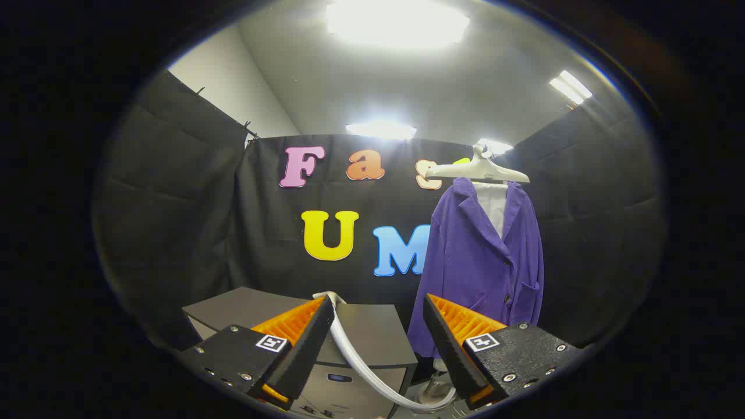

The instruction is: Iron the clothes twice with a garment steamer, once on the left side and once on the right side.

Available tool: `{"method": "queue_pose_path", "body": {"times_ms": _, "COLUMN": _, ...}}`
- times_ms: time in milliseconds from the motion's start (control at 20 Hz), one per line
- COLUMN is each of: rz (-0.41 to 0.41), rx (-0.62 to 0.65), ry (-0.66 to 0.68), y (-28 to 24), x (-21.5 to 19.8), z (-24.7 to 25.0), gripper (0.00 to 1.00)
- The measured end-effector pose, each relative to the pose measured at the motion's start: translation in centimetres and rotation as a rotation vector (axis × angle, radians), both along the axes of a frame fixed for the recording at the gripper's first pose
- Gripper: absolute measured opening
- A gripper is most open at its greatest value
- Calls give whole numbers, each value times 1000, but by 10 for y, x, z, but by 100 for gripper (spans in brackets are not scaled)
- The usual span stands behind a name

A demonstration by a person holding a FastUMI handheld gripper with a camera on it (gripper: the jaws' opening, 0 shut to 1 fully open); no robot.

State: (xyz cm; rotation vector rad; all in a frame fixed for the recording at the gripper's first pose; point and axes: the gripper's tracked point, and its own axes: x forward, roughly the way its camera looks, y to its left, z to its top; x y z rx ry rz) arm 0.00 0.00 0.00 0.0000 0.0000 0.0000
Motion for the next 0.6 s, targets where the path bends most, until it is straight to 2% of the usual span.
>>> {"method": "queue_pose_path", "body": {"times_ms": 400, "rz": -63, "rx": 18, "ry": 14, "y": -17, "x": 5, "z": -14, "gripper": 95}}
{"method": "queue_pose_path", "body": {"times_ms": 600, "rz": -35, "rx": 34, "ry": 16, "y": -15, "x": 1, "z": -13, "gripper": 95}}
